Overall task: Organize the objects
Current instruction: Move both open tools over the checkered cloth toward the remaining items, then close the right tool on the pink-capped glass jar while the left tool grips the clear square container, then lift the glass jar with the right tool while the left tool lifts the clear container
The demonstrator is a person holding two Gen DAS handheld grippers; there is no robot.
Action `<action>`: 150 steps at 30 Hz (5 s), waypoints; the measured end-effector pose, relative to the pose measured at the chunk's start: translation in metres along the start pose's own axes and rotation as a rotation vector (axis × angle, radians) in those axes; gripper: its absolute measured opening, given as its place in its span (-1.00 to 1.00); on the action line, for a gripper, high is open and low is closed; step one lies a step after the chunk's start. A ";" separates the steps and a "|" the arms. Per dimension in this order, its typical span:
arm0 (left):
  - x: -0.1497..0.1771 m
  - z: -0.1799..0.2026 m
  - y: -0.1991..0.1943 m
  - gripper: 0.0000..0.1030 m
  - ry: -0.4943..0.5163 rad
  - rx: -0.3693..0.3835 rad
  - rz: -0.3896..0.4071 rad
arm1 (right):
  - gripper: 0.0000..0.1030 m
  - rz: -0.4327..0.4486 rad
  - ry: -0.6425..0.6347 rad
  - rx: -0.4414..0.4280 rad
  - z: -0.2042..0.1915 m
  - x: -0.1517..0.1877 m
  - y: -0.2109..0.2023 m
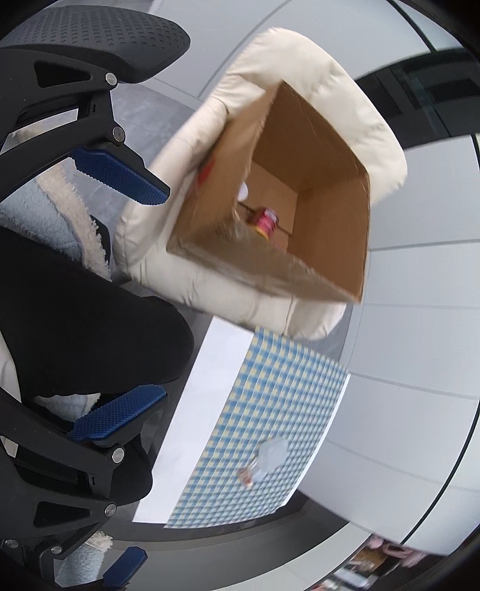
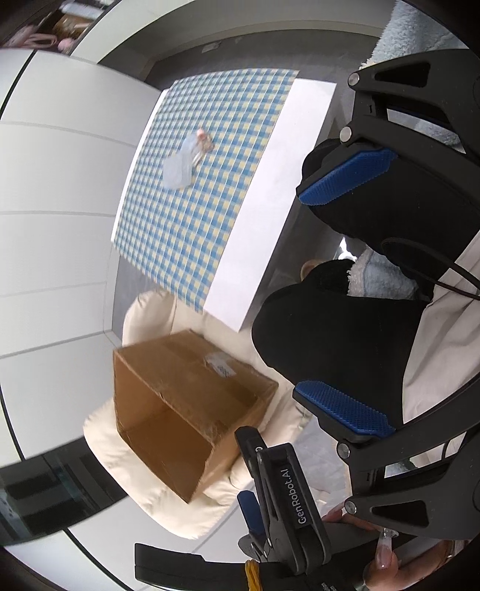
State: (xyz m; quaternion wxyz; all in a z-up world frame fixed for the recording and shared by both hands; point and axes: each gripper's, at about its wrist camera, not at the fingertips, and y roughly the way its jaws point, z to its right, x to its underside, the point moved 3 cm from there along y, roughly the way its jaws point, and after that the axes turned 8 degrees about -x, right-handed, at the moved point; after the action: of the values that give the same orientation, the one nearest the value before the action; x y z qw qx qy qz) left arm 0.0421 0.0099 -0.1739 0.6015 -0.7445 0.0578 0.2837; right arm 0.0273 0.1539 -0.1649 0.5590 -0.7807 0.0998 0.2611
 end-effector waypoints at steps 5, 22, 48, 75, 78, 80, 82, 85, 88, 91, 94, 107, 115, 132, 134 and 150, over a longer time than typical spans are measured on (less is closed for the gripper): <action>-0.001 0.026 -0.004 0.91 0.052 0.021 0.017 | 0.90 0.016 0.059 0.035 0.023 0.009 -0.009; -0.005 0.100 0.001 0.91 0.195 0.101 0.015 | 0.90 0.045 0.262 0.155 0.103 0.040 -0.039; -0.044 0.167 0.075 0.91 0.234 0.097 -0.022 | 0.90 0.105 0.177 0.243 0.192 0.018 0.008; -0.132 0.311 0.229 0.91 0.292 0.119 -0.149 | 0.90 0.000 0.179 0.085 0.353 -0.084 0.211; -0.138 0.326 0.242 0.91 0.306 0.124 -0.155 | 0.90 -0.030 0.125 0.066 0.362 -0.094 0.242; -0.143 0.334 0.248 0.91 0.310 0.135 -0.157 | 0.90 -0.038 0.088 0.040 0.367 -0.100 0.256; -0.147 0.343 0.253 0.91 0.316 0.156 -0.165 | 0.90 -0.024 0.039 0.052 0.368 -0.106 0.265; -0.151 0.356 0.259 0.91 0.315 0.188 -0.185 | 0.48 -0.030 -0.033 0.094 0.367 -0.112 0.277; -0.156 0.372 0.264 0.91 0.329 0.206 -0.213 | 0.28 -0.021 -0.031 0.097 0.369 -0.112 0.282; -0.160 0.388 0.266 0.91 0.342 0.211 -0.222 | 0.28 -0.002 0.004 0.088 0.371 -0.106 0.279; -0.164 0.404 0.274 0.91 0.344 0.208 -0.242 | 0.28 0.007 0.066 0.075 0.379 -0.097 0.273; -0.170 0.436 0.319 0.91 0.218 0.208 -0.423 | 0.28 0.028 0.137 0.066 0.378 -0.063 0.256; -0.172 0.432 0.316 0.58 0.197 0.253 -0.340 | 0.28 0.041 0.197 0.047 0.398 -0.038 0.230; -0.177 0.401 0.269 0.58 0.347 0.068 -0.125 | 0.28 -0.030 0.375 0.228 0.453 -0.108 0.186; -0.179 0.389 0.259 0.58 0.344 0.074 -0.115 | 0.28 -0.029 0.377 0.223 0.449 -0.119 0.175; -0.222 0.328 0.161 0.58 0.274 0.114 -0.049 | 0.28 -0.012 0.336 0.245 0.363 -0.171 0.092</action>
State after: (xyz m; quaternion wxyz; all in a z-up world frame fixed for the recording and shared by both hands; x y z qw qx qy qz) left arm -0.3276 0.2145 -0.2413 0.6361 -0.7420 0.1373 0.1611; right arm -0.2654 0.4341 -0.2382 0.6269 -0.7399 0.2179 0.1096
